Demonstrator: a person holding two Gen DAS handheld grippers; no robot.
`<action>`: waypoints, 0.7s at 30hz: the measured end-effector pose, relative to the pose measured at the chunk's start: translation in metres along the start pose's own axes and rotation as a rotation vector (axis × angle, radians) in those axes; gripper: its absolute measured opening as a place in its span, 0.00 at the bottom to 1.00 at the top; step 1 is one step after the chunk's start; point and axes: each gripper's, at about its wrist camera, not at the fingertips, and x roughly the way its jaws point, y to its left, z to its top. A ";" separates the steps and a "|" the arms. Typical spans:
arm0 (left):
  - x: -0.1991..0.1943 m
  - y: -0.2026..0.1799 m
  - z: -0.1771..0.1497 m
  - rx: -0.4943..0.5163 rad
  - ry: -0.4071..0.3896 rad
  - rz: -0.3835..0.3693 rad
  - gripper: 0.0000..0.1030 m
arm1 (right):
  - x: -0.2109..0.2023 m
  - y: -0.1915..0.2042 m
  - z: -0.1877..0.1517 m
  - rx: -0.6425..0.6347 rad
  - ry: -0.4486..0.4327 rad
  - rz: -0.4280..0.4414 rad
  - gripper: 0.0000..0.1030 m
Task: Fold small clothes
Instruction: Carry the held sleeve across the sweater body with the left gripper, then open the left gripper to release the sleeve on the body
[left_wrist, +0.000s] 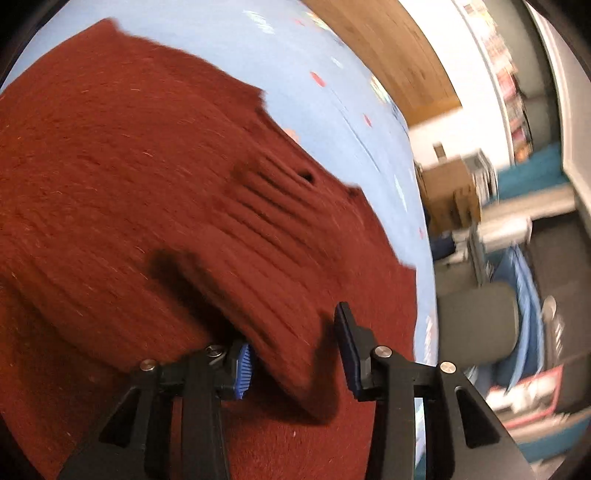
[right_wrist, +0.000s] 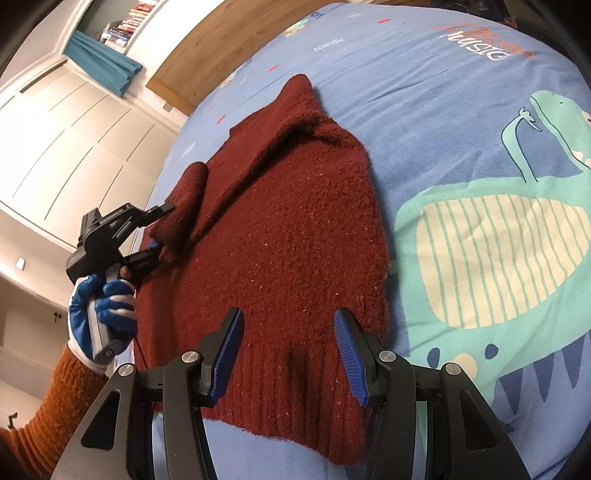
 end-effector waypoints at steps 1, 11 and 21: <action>-0.003 0.002 0.004 -0.013 -0.014 -0.008 0.32 | -0.001 0.000 0.000 -0.001 -0.001 0.001 0.50; 0.005 -0.034 -0.002 0.135 0.019 0.009 0.08 | -0.001 -0.002 -0.001 0.006 -0.002 0.003 0.50; 0.050 -0.083 -0.043 0.296 0.128 0.040 0.09 | -0.001 -0.002 -0.002 0.009 -0.002 0.003 0.50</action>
